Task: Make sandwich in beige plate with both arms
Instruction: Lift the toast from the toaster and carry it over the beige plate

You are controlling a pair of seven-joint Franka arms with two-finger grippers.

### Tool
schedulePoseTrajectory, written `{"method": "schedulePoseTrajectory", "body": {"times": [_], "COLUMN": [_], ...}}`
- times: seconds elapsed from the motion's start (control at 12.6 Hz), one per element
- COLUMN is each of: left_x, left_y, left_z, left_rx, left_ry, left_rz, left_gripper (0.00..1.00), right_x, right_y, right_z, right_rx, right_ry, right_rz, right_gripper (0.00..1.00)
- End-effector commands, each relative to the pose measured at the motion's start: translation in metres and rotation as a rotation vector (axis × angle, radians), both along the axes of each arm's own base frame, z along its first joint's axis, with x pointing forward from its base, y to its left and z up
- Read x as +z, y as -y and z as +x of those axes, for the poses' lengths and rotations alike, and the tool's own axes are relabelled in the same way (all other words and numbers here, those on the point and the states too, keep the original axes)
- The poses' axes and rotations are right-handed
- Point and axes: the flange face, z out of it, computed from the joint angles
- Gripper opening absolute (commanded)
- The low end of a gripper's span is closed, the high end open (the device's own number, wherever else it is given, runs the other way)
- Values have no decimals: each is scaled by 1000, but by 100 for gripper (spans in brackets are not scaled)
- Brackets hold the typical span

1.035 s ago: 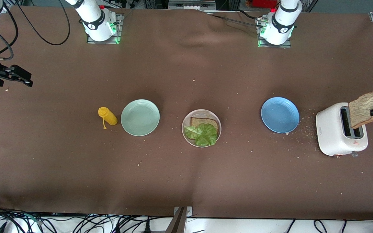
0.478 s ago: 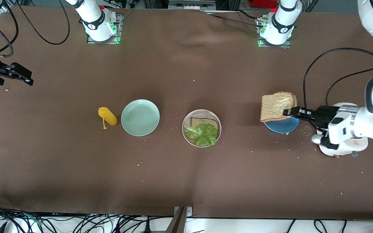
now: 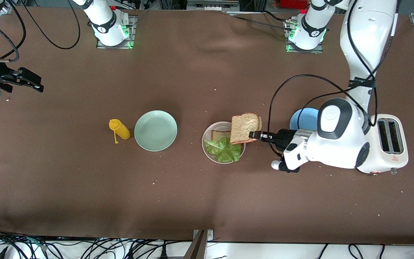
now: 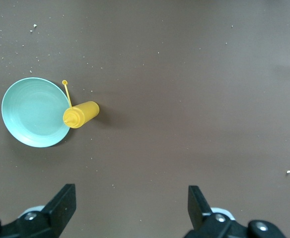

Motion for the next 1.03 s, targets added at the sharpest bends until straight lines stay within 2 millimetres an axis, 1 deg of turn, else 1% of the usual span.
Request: {"method": "schedulePoseTrajectory", "body": {"times": [0.0,0.08,0.16,0.24,0.32,0.4,0.48,0.56,0.64,0.8,0.88,0.96], "left_x": [-25,-31,-39,-42,-48,-53,-61,-68,-76,-86,-94,-98], "left_y": [25,27,35,38,48,52,66,70,70,78,76,75], "left_z": [8,10,9,9,4,3,-5,-10,-11,-19,-22,-24], "left_rx": [102,124,140,161,160,177,169,169,187,184,187,186], "left_ry": [-8,0,-3,-10,-11,2,1,-1,3,-1,-13,-17], "left_rz": [-3,3,3,-4,3,8,18,27,38,50,61,66], "left_gripper": [0,0,0,0,0,0,0,0,0,0,0,0], "right_x": [6,7,6,7,8,8,8,8,8,8,9,9], "right_y": [0,0,0,0,0,0,1,2,2,0,0,-1], "right_z": [-9,-9,-9,-9,-9,-9,-9,-9,-9,-8,-8,-8], "right_rx": [-3,-2,-2,-1,-2,-2,-4,-5,-5,-2,-5,-4], "right_ry": [2,4,2,5,7,5,7,7,7,7,8,8], "right_rz": [19,17,17,17,17,17,17,17,17,17,17,17], "right_gripper": [100,100,100,100,100,100,100,100,100,100,100,100]}}
